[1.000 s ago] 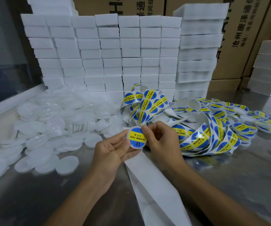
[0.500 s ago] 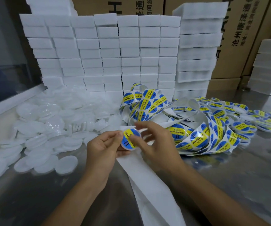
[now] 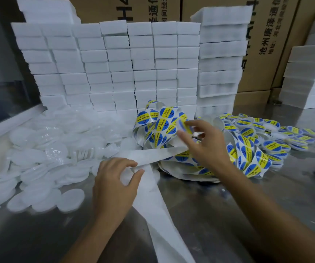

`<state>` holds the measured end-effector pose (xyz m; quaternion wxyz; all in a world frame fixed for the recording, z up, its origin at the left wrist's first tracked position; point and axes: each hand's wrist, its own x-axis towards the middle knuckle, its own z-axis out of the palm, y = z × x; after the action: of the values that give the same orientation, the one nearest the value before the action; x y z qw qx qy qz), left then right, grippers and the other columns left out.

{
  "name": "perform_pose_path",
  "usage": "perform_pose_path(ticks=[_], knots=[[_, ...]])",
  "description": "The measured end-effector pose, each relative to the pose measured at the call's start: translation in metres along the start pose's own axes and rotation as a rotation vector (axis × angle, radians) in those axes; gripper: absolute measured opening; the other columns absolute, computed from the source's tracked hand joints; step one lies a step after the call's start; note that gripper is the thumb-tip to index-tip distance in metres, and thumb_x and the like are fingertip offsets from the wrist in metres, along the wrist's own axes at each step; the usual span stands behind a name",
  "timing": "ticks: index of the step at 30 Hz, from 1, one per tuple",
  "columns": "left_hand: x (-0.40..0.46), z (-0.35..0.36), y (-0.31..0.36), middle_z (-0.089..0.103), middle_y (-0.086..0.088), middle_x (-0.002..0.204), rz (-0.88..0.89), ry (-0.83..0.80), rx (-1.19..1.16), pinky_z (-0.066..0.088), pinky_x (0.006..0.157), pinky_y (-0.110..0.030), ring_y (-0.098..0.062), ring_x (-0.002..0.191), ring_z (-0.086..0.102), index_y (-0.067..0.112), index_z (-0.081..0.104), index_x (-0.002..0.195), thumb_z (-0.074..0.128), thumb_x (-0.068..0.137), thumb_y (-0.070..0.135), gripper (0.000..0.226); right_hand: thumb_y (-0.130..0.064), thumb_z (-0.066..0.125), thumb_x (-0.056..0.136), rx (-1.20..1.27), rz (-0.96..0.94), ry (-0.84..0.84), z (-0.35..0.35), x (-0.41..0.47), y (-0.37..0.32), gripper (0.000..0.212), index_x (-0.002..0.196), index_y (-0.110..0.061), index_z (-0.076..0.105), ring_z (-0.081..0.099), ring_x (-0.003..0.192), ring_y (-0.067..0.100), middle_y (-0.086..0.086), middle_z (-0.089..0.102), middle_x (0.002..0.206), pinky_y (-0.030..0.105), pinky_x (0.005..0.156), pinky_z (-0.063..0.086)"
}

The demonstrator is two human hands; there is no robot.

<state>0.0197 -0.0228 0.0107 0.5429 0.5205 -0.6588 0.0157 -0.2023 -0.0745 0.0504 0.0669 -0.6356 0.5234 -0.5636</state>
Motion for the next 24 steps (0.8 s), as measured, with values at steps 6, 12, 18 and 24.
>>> perform_pose_path(ticks=[6,12,18,24], knots=[[-0.002,0.004,-0.006,0.054,-0.012,0.122,-0.068,0.003,0.262,0.038,0.087,-0.05,-0.037,0.111,0.048,0.017,0.067,0.111,0.088,0.063,0.017,0.053,-0.043,0.07,0.086,-0.307,0.219,0.12,-0.036,0.07,0.06,0.036,0.108,-0.014,0.067,0.061,0.099,0.023,0.009,0.061,0.116,0.037,0.083,0.05],[0.001,0.002,-0.009,0.063,0.002,0.083,-0.199,-0.078,0.046,0.043,0.068,-0.035,-0.026,0.077,0.058,0.017,0.064,0.11,0.075,0.081,0.02,0.032,-0.036,0.07,0.086,-0.477,0.378,0.121,-0.045,0.09,0.099,0.028,0.095,-0.009,0.068,0.053,0.076,0.023,0.009,0.064,0.089,0.031,0.067,0.039],[-0.001,0.003,-0.004,0.065,0.009,0.069,-0.286,-0.08,-0.158,0.043,0.054,-0.019,-0.008,0.069,0.061,0.027,0.06,0.09,0.075,0.08,0.02,0.02,-0.033,0.062,0.089,-0.511,0.533,0.034,-0.048,0.095,0.112,0.038,0.078,0.003,0.063,0.064,0.077,0.034,0.011,0.056,0.068,0.032,0.063,0.044],[-0.002,0.006,-0.007,0.072,0.019,0.08,-0.36,-0.114,-0.37,0.051,0.059,-0.023,0.001,0.069,0.067,0.04,0.056,0.099,0.081,0.074,0.01,0.047,-0.045,0.054,0.094,-0.615,0.314,0.072,-0.035,0.078,0.076,0.04,0.103,-0.01,0.069,0.061,0.099,0.036,0.014,0.066,0.103,0.042,0.083,0.05]])
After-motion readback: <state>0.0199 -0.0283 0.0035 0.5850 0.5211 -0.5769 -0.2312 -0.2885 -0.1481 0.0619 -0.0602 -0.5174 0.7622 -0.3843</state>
